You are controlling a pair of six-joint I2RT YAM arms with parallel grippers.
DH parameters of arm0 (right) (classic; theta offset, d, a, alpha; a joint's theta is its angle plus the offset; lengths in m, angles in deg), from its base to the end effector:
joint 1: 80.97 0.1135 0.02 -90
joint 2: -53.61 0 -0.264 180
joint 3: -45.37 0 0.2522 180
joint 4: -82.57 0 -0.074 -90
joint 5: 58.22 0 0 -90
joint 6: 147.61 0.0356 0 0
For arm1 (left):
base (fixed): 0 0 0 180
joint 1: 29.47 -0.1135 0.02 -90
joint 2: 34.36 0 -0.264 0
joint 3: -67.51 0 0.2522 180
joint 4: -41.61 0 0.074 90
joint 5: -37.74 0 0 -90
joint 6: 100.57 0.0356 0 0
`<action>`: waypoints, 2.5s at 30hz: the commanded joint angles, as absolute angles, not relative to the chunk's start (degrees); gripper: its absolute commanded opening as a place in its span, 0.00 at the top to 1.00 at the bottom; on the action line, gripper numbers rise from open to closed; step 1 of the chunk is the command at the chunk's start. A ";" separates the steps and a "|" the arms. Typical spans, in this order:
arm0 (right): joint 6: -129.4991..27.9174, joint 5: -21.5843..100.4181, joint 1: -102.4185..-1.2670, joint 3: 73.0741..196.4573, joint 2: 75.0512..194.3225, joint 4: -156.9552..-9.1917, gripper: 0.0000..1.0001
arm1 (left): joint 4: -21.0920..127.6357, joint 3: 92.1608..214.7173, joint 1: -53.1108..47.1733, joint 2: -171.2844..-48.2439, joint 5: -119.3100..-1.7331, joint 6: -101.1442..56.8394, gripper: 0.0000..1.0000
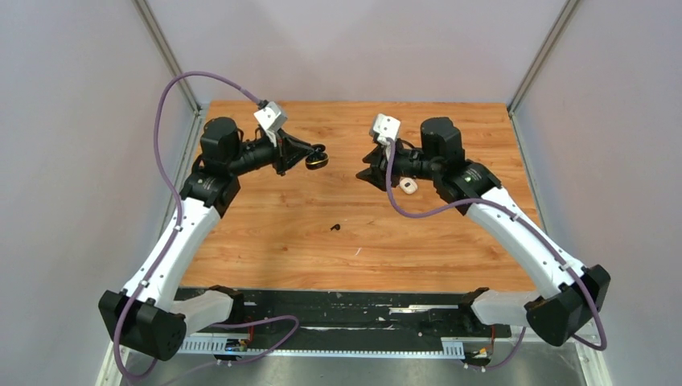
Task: Insert the wireless bluetooth earbuds into the charging case
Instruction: Pick up the earbud from the center of the board.
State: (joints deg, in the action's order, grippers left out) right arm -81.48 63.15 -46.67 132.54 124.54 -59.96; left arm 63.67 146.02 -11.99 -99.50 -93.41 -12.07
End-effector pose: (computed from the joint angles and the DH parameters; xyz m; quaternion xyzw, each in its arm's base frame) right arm 0.2152 0.1693 0.3957 -0.5197 0.6201 0.2716 0.5212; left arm 0.2353 -0.0986 0.3961 0.3255 0.6715 -0.3635 0.5576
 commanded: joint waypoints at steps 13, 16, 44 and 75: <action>-62.05 80.77 -48.20 145.89 136.47 -65.86 0.51 | 62.56 142.02 -12.33 -93.89 -95.55 -7.30 1.00; -58.68 82.25 -48.44 148.13 138.41 -67.14 0.51 | 62.70 141.50 -12.33 -93.29 -98.35 -6.74 1.00; -55.87 56.97 -44.81 125.66 147.35 -64.75 0.58 | 66.43 140.09 -15.18 -88.22 -73.18 -9.74 1.00; -42.22 45.91 -36.82 133.62 166.46 -61.41 0.66 | 61.99 138.77 -19.62 -87.68 -72.54 -15.23 1.00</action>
State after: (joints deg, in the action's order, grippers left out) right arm -43.52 47.90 -37.20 131.95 165.63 -61.76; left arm 64.87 139.01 -19.38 -87.83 -72.71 -14.34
